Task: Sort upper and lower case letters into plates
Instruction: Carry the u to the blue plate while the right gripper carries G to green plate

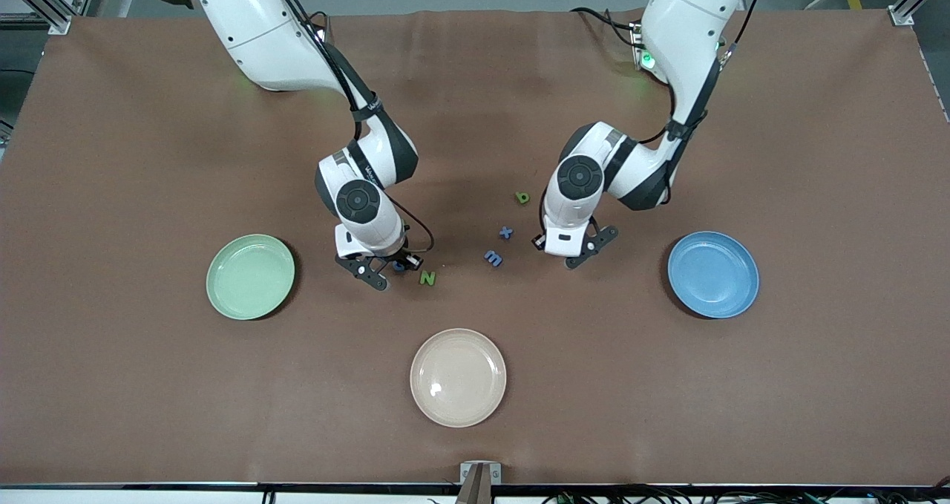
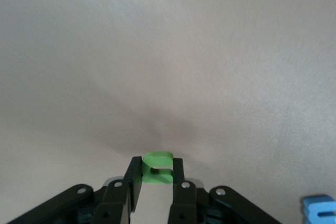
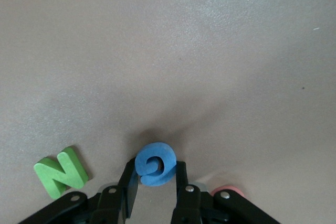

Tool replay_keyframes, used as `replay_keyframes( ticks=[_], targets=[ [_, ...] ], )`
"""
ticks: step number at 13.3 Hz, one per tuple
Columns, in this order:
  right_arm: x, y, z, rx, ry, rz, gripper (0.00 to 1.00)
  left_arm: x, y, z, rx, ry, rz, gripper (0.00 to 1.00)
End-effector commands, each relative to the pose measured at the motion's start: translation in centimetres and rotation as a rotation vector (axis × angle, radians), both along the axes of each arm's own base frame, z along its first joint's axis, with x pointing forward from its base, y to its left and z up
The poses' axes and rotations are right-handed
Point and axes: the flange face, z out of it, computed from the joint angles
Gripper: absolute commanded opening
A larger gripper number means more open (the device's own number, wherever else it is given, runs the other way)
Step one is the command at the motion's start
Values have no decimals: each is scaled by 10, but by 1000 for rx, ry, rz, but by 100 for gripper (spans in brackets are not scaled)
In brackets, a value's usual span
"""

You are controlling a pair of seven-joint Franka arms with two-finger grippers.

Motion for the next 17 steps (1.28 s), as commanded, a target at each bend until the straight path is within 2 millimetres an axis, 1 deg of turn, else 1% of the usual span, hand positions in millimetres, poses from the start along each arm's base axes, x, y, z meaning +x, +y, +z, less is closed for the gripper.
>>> replay_keyframes(
  ticks=[1, 2, 3, 4, 5, 6, 7, 9, 10, 12, 14, 15, 16, 17],
  targets=[
    [6, -6, 5, 1, 6, -21, 0, 8, 45, 53, 32, 38, -87, 14],
    [11, -18, 10, -12, 28, -30, 0, 9, 61, 64, 32, 54, -148, 16],
    [19, -28, 38, -19, 36, -19, 0, 11, 82, 75, 23, 58, -203, 16],
    [22, -41, 51, -29, 66, 21, 0, 14, 108, 80, 18, 61, -221, 16],
    [28, -59, 67, -32, 88, 55, 0, 14, 131, 84, 12, 68, -253, 15],
    [33, -80, 85, -25, 94, 86, 0, 15, 163, 84, 3, 82, -294, 15],
    [31, -96, 94, -22, 99, 127, 0, 16, 188, 81, -7, 96, -334, 15],
    [34, -160, 106, -4, 103, 206, 0, 20, 241, 71, -31, 105, -394, 15],
    [32, -191, 108, 5, 108, 269, 0, 23, 265, 65, -44, 100, -440, 15],
    [29, -241, 100, 20, 123, 323, 0, 28, 310, 52, -22, 90, -523, 15],
    [20, -268, 77, 24, 105, 355, 0, 30, 335, 35, -5, 84, -571, 15],
    [17, -288, 66, 26, 87, 365, 0, 33, 348, 27, -7, 74, -587, 15],
    [12, -300, 55, 26, 73, 383, 1, 36, 355, 17, -10, 48, -599, 15],
    [6, -306, 47, 24, 60, 391, 1, 38, 361, 6, -14, 34, -599, 15]
  ],
)
